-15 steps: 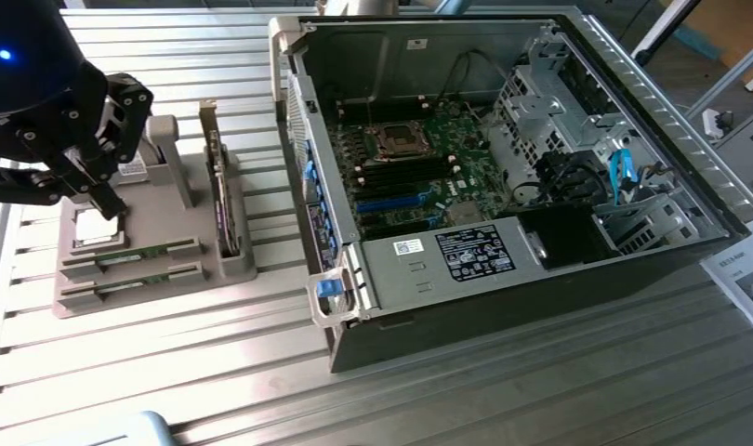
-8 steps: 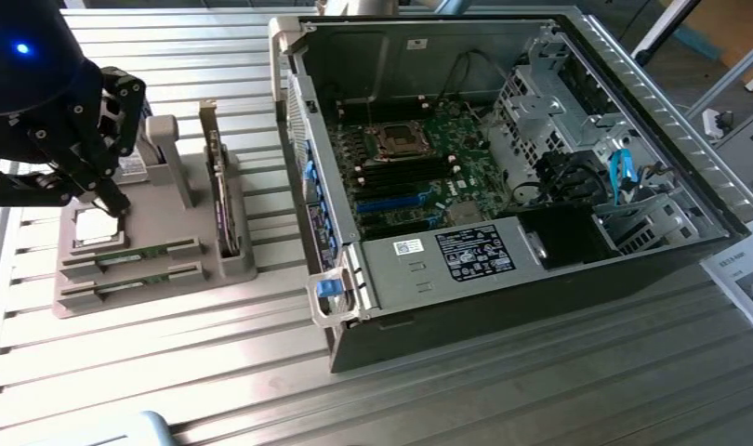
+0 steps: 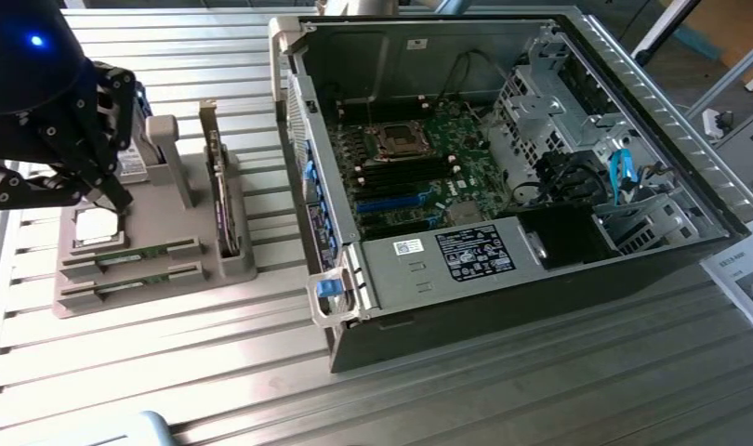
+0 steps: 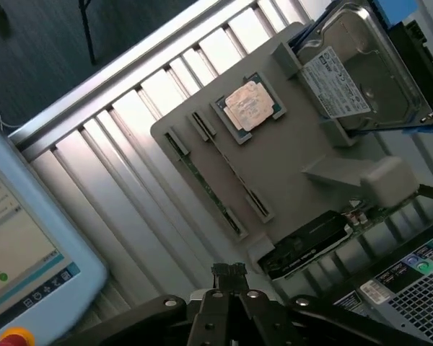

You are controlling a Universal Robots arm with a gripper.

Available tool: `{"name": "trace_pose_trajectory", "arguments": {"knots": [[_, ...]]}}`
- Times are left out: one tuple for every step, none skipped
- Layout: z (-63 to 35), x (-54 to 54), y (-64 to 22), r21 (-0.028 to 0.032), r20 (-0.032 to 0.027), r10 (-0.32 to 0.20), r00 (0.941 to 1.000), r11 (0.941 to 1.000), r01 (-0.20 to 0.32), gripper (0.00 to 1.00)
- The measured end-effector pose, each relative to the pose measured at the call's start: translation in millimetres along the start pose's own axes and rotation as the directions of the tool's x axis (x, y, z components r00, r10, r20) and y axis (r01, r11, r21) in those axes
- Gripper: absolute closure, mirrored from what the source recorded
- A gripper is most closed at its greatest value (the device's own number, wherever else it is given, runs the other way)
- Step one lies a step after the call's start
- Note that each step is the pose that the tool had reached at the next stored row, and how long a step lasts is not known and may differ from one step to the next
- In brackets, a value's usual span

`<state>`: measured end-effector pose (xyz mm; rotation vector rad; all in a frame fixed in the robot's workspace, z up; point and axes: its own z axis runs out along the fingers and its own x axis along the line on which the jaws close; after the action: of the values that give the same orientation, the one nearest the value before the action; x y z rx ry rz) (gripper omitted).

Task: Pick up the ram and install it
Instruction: 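Pick up the ram and move it above insertion slot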

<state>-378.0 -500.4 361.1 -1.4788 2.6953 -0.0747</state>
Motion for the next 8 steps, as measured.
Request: {"name": "trace_pose_trajectory", "arguments": {"knots": [[0.0,0.0,0.0,-0.0006,0.0013,-0.018,0.9998,0.9998,0.018,0.90],[0.0,0.0,0.0,-0.0012,0.0028,-0.037,0.9993,0.9993,0.037,0.90],[0.1,0.0,0.0,-0.0018,0.0042,-0.055,0.9985,0.9985,0.055,0.90],[0.1,0.0,0.0,-0.0024,0.0058,-0.076,0.9971,0.9971,0.076,0.90],[0.1,0.0,0.0,-0.0032,0.0078,-0.102,0.9947,0.9948,0.102,0.90],[0.1,0.0,0.0,-0.0036,0.0092,-0.120,0.9927,0.9927,0.120,0.90],[0.1,0.0,0.0,-0.0043,0.0112,-0.145,0.9894,0.9894,0.145,0.90],[0.2,0.0,0.0,-0.0046,0.0126,-0.162,0.9867,0.9868,0.162,0.90]]}}
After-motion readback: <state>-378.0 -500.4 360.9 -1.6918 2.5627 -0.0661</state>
